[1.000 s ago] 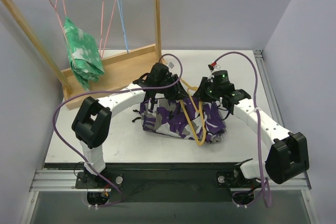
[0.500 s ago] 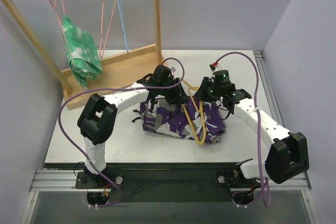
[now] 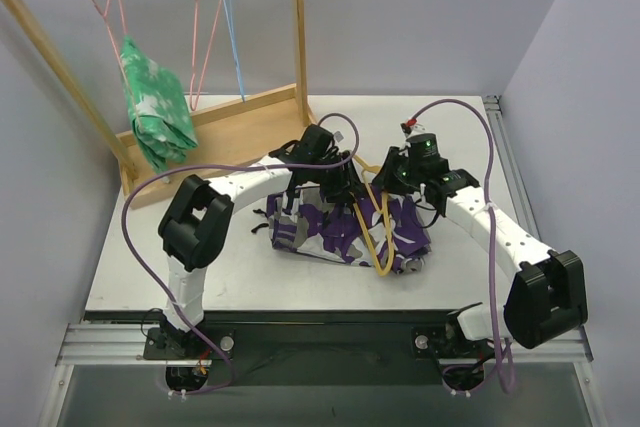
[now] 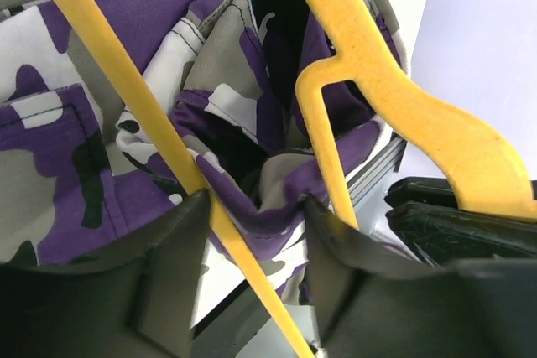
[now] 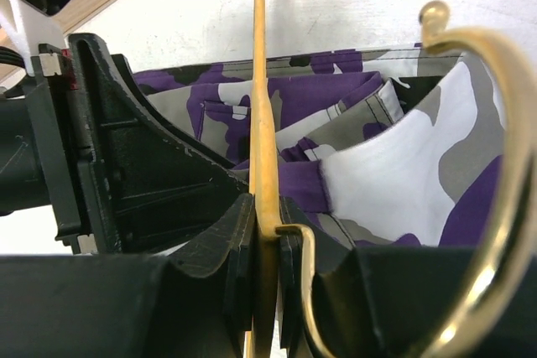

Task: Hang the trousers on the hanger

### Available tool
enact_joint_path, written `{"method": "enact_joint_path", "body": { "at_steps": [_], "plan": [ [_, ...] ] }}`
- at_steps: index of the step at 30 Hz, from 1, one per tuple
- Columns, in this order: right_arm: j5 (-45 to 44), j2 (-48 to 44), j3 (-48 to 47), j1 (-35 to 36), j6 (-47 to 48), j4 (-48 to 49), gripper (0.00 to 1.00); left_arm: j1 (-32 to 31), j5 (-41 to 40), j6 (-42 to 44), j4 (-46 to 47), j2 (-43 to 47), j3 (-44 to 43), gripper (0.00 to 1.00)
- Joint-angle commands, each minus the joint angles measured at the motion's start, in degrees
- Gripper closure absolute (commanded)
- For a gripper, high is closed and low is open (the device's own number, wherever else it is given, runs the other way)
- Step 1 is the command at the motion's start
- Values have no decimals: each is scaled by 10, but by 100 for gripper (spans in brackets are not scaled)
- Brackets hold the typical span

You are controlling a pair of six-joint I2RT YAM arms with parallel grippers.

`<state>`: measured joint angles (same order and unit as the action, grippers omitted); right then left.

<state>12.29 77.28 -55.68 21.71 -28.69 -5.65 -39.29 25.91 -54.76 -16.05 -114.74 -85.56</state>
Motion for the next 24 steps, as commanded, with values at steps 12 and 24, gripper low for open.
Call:
{"method": "enact_joint_path", "body": {
  "at_steps": [12,24],
  "plan": [
    [-2,5,19,0,21,1,100,-6,67,-16,99,5,0,100],
    [-89,-51,54,5,96,-52,100,27,80,-79,328,102,83,100]
  ]
}}
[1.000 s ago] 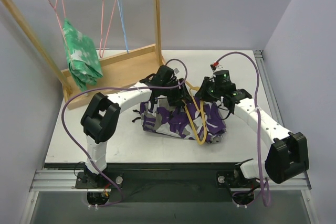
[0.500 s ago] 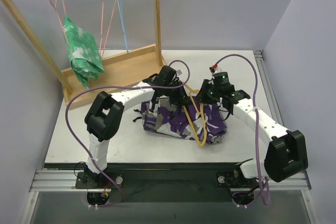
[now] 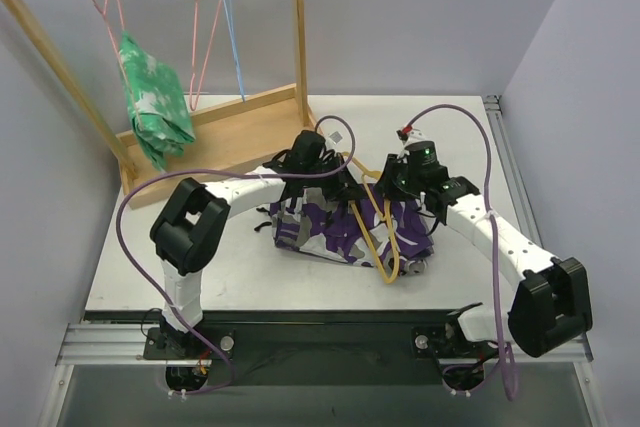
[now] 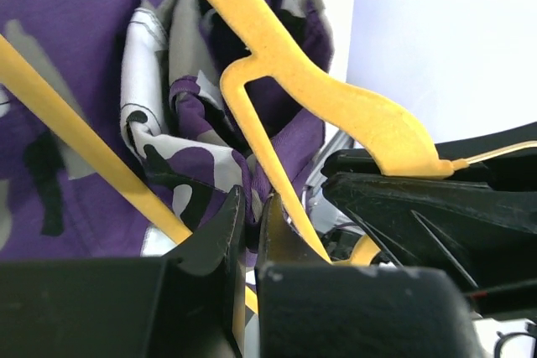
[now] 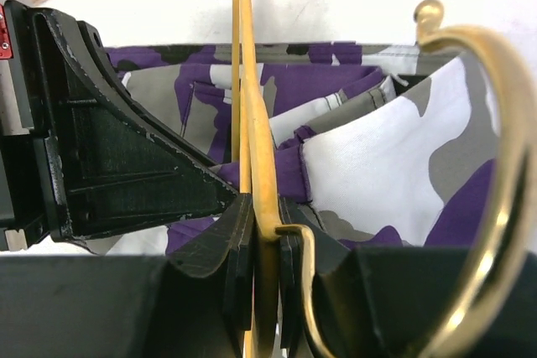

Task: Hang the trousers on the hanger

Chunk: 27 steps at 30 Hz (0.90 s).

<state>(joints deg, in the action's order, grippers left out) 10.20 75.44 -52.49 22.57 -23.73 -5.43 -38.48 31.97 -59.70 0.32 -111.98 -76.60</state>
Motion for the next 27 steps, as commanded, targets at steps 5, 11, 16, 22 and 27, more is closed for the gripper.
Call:
{"method": "enact_joint_path", "body": {
  "at_steps": [5,11,16,22,27],
  "plan": [
    [-118,-52,36,-3,65,-73,100,31,13,-38,192,80,-32,100],
    [-168,-48,41,-11,83,-79,100,55,5,-53,225,104,-50,100],
    [-166,-32,36,-36,90,-71,100,76,7,-81,252,112,-58,100],
    [-147,-1,34,-71,102,-49,100,99,32,-140,334,113,-37,100],
    [-134,37,25,-97,117,-34,100,128,56,-188,389,128,-4,100]
  ]
}}
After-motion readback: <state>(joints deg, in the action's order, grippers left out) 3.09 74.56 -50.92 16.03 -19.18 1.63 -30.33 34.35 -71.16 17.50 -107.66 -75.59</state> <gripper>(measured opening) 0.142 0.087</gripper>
